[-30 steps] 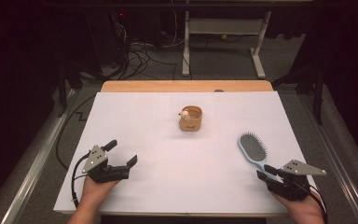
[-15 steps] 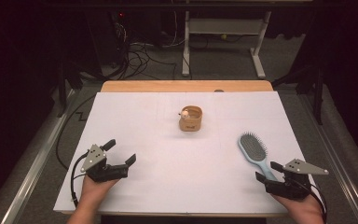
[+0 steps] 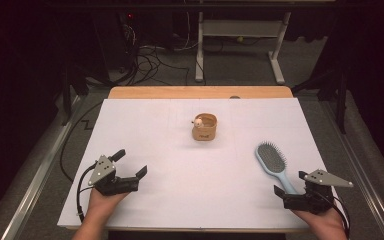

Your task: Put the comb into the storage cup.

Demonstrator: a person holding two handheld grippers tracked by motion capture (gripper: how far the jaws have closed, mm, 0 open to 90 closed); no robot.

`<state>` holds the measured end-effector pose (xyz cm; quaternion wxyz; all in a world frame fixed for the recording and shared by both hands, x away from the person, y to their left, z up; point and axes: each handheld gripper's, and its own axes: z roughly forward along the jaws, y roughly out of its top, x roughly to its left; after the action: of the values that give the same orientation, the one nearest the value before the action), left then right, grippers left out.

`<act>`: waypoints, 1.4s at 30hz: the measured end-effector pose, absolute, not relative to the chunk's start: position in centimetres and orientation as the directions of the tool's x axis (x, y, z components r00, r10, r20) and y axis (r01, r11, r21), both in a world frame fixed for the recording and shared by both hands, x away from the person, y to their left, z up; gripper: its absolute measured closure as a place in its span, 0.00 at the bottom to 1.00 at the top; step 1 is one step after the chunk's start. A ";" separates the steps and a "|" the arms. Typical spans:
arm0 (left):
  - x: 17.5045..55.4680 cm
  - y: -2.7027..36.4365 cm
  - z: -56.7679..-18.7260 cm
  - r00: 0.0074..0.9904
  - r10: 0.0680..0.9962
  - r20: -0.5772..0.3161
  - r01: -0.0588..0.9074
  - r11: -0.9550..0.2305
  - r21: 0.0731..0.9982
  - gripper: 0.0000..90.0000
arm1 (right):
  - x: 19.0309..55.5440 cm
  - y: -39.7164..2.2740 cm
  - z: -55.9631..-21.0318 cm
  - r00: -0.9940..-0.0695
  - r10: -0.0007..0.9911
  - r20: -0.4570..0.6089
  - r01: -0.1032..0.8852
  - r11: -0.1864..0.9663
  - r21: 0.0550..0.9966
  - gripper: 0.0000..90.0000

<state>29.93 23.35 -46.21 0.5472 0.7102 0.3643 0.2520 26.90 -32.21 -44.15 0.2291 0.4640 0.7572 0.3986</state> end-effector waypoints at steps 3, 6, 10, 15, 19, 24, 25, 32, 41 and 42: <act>29.9 23.4 -46.2 0.608 0.793 -0.045 0.241 -0.129 0.962 0.03 | 26.8 -32.4 -44.1 -0.457 0.889 0.027 0.511 0.238 0.826 0.00; 29.9 23.5 -46.2 0.605 0.795 -0.052 0.245 -0.123 0.962 0.03 | 26.9 -32.5 -44.1 -0.449 0.893 0.028 0.514 0.233 0.826 0.00; 30.0 23.3 -46.3 0.609 0.792 -0.050 0.250 -0.132 0.959 0.03 | 26.9 -32.4 -44.1 -0.433 0.901 0.026 0.514 0.223 0.828 0.00; 29.8 23.3 -46.3 0.613 0.789 -0.045 0.251 -0.140 0.958 0.03 | 27.3 -32.4 -43.8 -0.411 0.912 0.006 0.520 0.229 0.823 0.00; 29.9 23.5 -46.3 0.614 0.787 -0.063 0.264 -0.130 0.956 0.03 | 27.9 -32.4 -43.4 -0.400 0.916 0.005 0.544 0.233 0.806 0.00; 29.9 23.5 -46.2 0.617 0.784 -0.066 0.259 -0.124 0.958 0.03 | 28.8 -32.5 -43.2 -0.392 0.920 0.006 0.592 0.247 0.767 0.00; 29.8 23.5 -46.2 0.617 0.784 -0.067 0.257 -0.121 0.959 0.03 | 29.0 -32.5 -43.2 -0.392 0.920 0.008 0.601 0.250 0.759 0.00; 29.9 23.6 -46.2 0.611 0.789 -0.063 0.254 -0.120 0.960 0.03 | 30.1 -32.5 -43.0 -0.390 0.920 0.022 0.662 0.264 0.702 0.00; 29.9 23.7 -46.2 0.610 0.789 -0.072 0.256 -0.111 0.960 0.03 | 30.9 -32.1 -43.3 -0.397 0.918 0.001 0.705 0.304 0.641 0.00; 29.9 23.7 -46.2 0.611 0.789 -0.068 0.255 -0.115 0.960 0.03 | 31.0 -32.0 -43.4 -0.401 0.916 -0.006 0.706 0.313 0.635 0.00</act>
<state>29.92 23.75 -46.16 0.5533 0.7068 0.3692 0.2409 30.98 -32.04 -43.42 0.1870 0.5143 0.7885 0.2807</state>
